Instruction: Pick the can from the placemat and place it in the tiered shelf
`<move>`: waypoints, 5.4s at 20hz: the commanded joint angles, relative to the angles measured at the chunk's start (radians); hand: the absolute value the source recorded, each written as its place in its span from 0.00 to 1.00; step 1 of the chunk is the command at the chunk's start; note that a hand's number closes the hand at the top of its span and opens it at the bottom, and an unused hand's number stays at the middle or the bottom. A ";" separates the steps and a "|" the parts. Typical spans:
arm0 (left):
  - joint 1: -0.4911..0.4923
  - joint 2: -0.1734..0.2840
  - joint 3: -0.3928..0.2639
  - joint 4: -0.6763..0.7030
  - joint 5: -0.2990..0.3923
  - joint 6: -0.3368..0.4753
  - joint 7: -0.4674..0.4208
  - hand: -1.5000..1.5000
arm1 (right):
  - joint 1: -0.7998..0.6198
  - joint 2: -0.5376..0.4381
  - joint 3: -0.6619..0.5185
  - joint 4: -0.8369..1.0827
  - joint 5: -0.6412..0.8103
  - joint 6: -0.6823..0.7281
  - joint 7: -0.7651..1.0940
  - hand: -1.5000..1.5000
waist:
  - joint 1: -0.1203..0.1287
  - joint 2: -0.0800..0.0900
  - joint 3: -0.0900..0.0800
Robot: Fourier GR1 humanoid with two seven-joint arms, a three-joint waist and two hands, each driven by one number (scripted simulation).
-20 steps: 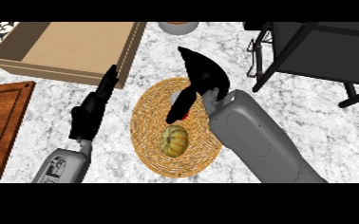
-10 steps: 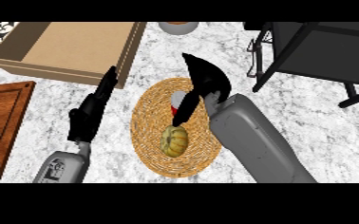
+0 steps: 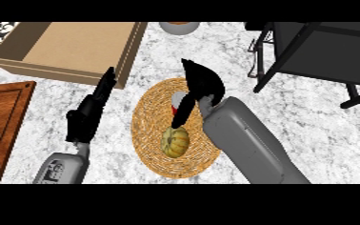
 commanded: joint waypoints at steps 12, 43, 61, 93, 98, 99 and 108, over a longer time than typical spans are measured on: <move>-0.012 -0.022 0.051 0.015 -0.040 -0.046 -0.008 0.50 | 0.019 0.004 0.008 0.113 -0.008 -0.048 -0.097 0.00 | -0.001 0.000 0.000; -0.021 -0.062 0.081 -0.009 -0.074 -0.058 0.056 0.50 | 0.327 0.002 0.237 -0.276 0.424 -0.359 0.153 1.00 | -0.009 -0.003 0.000; -0.006 -0.084 0.062 -0.026 -0.107 -0.036 0.054 0.50 | 0.212 0.004 0.057 -0.848 0.822 -0.107 0.352 1.00 | -0.023 -0.009 -0.001; -0.010 -0.096 0.070 -0.059 -0.112 -0.063 0.071 0.50 | -0.191 -0.303 -0.588 -0.565 0.840 0.065 -0.090 1.00 | -0.003 -0.001 0.000; -0.025 -0.085 0.086 -0.030 -0.105 -0.083 0.064 0.50 | -0.163 -0.275 -0.553 -0.410 0.905 -0.104 -0.114 1.00 | 0.001 0.001 0.000; -0.006 -0.081 0.092 -0.067 -0.083 -0.097 0.071 0.50 | -0.157 -0.287 -0.563 -0.382 0.913 -0.127 -0.122 1.00 | 0.003 0.001 0.000; -0.032 -0.082 0.098 -0.005 -0.108 -0.092 0.028 0.50 | -0.217 -0.326 -0.594 -0.068 0.927 -0.377 -0.268 1.00 | 0.011 0.005 0.000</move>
